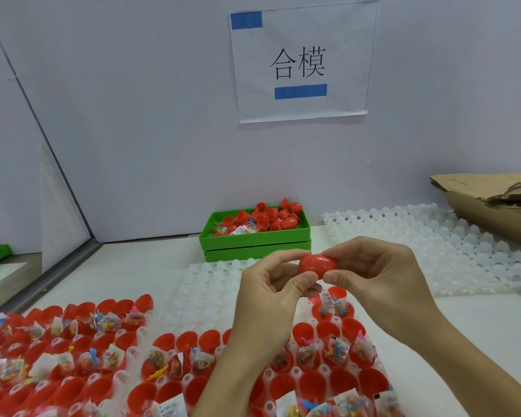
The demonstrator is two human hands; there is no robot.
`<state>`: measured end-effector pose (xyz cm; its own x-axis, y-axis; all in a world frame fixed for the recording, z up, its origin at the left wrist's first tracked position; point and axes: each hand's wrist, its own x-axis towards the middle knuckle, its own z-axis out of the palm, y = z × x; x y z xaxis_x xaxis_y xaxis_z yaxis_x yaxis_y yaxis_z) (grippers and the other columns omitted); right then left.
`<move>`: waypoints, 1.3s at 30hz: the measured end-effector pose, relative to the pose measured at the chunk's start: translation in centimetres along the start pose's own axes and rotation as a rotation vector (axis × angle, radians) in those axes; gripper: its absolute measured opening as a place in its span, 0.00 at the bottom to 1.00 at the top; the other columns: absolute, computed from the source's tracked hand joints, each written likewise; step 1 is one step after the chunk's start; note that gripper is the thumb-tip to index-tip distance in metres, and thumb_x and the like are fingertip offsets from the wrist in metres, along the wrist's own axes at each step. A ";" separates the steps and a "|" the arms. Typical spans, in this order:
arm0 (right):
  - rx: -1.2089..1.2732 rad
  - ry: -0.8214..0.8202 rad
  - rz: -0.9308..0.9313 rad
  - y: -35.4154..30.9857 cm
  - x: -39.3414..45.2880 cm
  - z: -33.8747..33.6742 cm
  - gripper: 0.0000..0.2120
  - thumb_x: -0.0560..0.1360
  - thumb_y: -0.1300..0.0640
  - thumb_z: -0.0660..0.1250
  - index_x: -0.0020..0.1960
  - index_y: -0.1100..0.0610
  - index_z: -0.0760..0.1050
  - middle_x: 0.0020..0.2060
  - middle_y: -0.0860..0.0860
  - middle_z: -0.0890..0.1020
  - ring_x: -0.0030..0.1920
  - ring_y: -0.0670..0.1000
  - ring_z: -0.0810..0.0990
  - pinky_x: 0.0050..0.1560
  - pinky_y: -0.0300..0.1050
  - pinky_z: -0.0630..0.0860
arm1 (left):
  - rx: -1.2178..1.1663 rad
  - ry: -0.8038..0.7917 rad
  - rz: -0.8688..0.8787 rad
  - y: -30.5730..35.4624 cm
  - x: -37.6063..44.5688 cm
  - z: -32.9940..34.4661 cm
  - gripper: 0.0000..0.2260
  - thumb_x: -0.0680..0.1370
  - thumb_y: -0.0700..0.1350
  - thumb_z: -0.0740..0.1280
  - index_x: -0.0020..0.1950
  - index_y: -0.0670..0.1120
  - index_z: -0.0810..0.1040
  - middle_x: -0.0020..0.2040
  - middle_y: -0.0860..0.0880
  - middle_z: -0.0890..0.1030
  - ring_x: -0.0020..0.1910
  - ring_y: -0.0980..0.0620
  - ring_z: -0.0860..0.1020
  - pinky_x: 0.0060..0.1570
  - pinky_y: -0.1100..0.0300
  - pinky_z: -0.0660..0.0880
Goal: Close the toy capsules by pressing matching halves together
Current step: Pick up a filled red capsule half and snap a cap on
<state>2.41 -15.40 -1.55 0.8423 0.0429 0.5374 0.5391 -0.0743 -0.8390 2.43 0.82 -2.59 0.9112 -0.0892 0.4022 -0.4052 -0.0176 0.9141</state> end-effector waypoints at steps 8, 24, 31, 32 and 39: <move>-0.006 0.036 -0.011 -0.6 -0.1 0.2 0.09 0.60 0.57 0.75 0.40 0.51 0.83 0.37 0.45 0.87 0.40 0.47 0.86 0.41 0.33 0.80 | 0.037 0.016 0.012 -0.2 0.0 -0.1 0.10 0.75 0.34 0.71 0.49 0.49 0.82 0.39 0.50 0.86 0.37 0.50 0.85 0.39 0.63 0.80; -0.080 0.059 0.037 -0.4 -0.3 0.7 0.13 0.66 0.67 0.76 0.39 0.48 0.83 0.36 0.46 0.86 0.39 0.48 0.86 0.42 0.37 0.82 | 0.057 0.031 0.039 0.0 -0.1 -0.1 0.07 0.75 0.35 0.71 0.47 0.46 0.82 0.36 0.47 0.85 0.33 0.49 0.83 0.37 0.63 0.79; -0.061 0.054 0.044 -0.4 -0.3 0.7 0.15 0.66 0.70 0.76 0.37 0.49 0.84 0.35 0.48 0.86 0.38 0.50 0.86 0.42 0.39 0.82 | 0.078 0.034 0.049 -0.1 -0.2 0.0 0.08 0.75 0.35 0.71 0.45 0.48 0.82 0.35 0.47 0.84 0.33 0.49 0.82 0.36 0.63 0.79; -0.059 0.057 0.044 -0.4 -0.3 0.7 0.16 0.66 0.71 0.76 0.37 0.49 0.84 0.35 0.49 0.86 0.37 0.50 0.86 0.42 0.39 0.82 | 0.076 0.027 0.050 -0.1 -0.2 0.0 0.08 0.75 0.35 0.71 0.45 0.48 0.82 0.35 0.47 0.84 0.33 0.49 0.82 0.36 0.63 0.79; -0.065 0.040 0.078 -0.1 -0.2 0.5 0.20 0.66 0.73 0.75 0.33 0.46 0.84 0.35 0.50 0.86 0.36 0.50 0.85 0.41 0.39 0.82 | 0.119 -0.020 0.052 -0.2 -0.1 -0.1 0.07 0.75 0.33 0.71 0.46 0.45 0.83 0.34 0.48 0.83 0.31 0.52 0.80 0.35 0.64 0.78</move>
<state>2.21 -14.89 -1.67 0.8799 -0.0047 0.4751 0.4698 -0.1399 -0.8716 2.38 0.96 -2.80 0.8876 -0.1126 0.4466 -0.4588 -0.1303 0.8789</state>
